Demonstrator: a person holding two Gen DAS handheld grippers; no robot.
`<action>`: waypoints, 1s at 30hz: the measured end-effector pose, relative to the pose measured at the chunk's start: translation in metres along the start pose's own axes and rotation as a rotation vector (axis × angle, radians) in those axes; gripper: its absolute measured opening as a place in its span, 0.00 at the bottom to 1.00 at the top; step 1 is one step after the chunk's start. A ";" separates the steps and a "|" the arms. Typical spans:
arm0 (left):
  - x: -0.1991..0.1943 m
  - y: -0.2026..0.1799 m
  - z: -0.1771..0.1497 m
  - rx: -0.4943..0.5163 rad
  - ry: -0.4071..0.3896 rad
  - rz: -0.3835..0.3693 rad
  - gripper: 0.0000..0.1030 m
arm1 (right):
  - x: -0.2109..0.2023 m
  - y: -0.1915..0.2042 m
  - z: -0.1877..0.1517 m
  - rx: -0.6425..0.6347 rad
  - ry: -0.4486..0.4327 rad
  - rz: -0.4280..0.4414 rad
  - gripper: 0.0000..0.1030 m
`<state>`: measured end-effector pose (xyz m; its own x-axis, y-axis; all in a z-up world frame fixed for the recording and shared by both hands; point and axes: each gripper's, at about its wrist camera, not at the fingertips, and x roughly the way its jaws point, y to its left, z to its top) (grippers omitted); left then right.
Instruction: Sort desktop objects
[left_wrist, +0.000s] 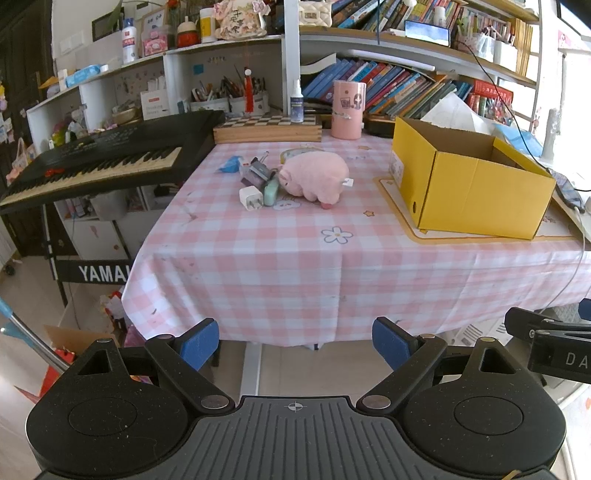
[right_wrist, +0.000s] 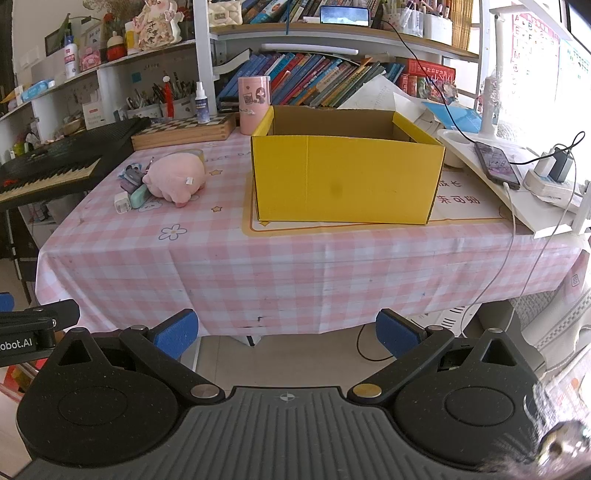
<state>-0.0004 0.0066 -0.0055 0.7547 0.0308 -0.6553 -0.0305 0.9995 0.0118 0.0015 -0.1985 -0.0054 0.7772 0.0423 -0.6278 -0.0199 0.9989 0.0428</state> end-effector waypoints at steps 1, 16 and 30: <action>0.000 0.000 0.000 0.000 0.000 0.000 0.90 | 0.000 0.000 0.000 0.000 0.000 0.000 1.00; 0.003 0.003 0.002 0.005 0.005 0.006 0.90 | 0.001 0.001 0.001 -0.002 0.001 -0.001 1.00; 0.005 0.007 0.007 0.006 0.011 0.018 0.90 | 0.001 0.003 0.002 -0.016 0.002 0.000 1.00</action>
<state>0.0074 0.0136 -0.0032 0.7470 0.0485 -0.6630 -0.0396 0.9988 0.0284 0.0035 -0.1956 -0.0049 0.7762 0.0421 -0.6291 -0.0300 0.9991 0.0298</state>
